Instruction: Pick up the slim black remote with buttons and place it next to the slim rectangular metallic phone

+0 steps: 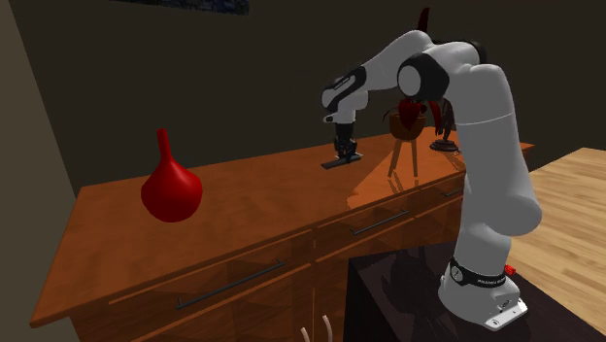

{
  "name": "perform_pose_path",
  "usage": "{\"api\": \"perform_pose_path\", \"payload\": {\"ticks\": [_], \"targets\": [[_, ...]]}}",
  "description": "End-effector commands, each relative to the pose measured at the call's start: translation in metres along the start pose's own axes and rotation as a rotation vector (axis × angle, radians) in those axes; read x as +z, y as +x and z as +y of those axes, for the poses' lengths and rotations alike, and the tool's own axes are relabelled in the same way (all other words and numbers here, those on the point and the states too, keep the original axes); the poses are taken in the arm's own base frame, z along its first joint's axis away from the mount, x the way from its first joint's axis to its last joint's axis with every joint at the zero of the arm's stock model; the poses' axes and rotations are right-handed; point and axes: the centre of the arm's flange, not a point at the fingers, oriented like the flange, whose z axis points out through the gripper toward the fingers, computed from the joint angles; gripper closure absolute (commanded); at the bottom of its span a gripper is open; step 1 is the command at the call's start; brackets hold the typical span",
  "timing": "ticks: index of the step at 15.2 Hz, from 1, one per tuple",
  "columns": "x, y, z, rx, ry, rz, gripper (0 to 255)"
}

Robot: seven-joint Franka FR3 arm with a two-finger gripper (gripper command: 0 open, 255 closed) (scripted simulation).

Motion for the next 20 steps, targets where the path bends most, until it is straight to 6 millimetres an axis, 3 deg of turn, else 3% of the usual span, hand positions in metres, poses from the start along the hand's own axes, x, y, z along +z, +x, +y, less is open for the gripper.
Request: {"api": "perform_pose_path", "payload": {"ticks": [1, 14, 15, 20], "targets": [[0.000, -0.027, 0.011, -0.002, 0.000, 0.000, 255], [-0.005, -0.184, 0.081, -0.002, 0.000, 0.000, 255], [-0.005, -0.192, 0.084, -0.002, 0.000, 0.000, 255], [0.021, -0.192, 0.086, -0.002, 0.000, 0.000, 255]]}}
